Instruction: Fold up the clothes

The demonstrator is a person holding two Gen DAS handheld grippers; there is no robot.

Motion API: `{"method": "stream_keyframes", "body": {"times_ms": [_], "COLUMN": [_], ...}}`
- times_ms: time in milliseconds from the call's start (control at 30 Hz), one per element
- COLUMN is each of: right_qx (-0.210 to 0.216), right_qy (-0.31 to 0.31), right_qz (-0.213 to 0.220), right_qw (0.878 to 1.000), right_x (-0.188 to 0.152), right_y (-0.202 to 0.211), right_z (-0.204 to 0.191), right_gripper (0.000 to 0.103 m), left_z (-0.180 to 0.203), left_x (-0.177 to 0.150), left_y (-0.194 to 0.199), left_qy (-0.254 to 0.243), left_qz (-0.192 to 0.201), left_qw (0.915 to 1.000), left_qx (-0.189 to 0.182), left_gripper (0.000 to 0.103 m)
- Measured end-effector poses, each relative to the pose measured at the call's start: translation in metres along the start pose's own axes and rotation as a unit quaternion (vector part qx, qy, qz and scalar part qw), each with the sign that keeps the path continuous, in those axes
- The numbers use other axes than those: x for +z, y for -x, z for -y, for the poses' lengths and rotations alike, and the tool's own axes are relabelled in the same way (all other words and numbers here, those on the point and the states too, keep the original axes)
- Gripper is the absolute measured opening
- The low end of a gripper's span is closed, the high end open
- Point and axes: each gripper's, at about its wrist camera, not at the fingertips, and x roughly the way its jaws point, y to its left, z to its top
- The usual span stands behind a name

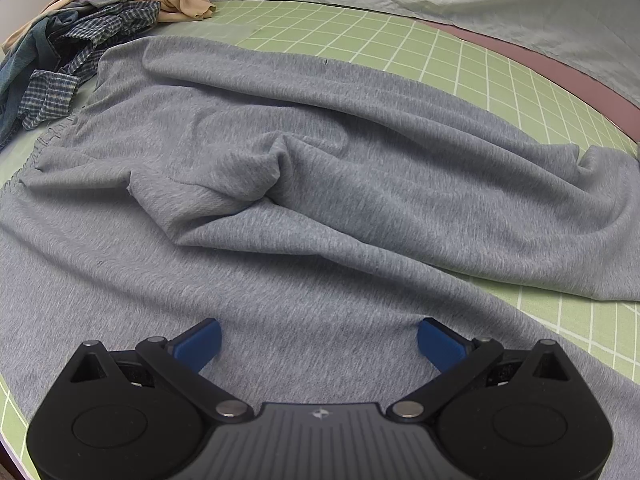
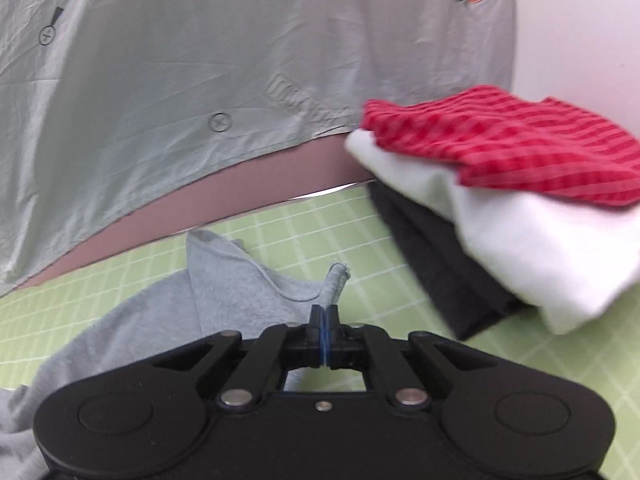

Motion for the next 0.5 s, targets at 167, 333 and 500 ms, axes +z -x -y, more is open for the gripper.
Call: {"method": "stream_keyframes", "body": {"times_ms": [167, 333, 500], "right_qx": [-0.075, -0.088, -0.122], "right_qy": [0.010, 0.004, 0.030], "right_qz": [-0.040, -0.077, -0.076], "right_qw": [0.996, 0.993, 0.989], "right_x": [-0.028, -0.050, -0.057], "right_y": [0.014, 0.015, 0.020], "right_z": [0.034, 0.047, 0.039], "right_gripper": [0.000, 0.001, 0.018], "left_z": [0.000, -0.003, -0.009], "left_x": [0.000, 0.000, 0.005], "left_y": [0.000, 0.000, 0.002], "left_qy": [0.000, -0.001, 0.006], "left_qz": [0.000, 0.000, -0.010], "left_qw": [1.0000, 1.0000, 0.9998], "left_qx": [0.000, -0.001, -0.013], "left_gripper": [0.103, 0.103, 0.103]}}
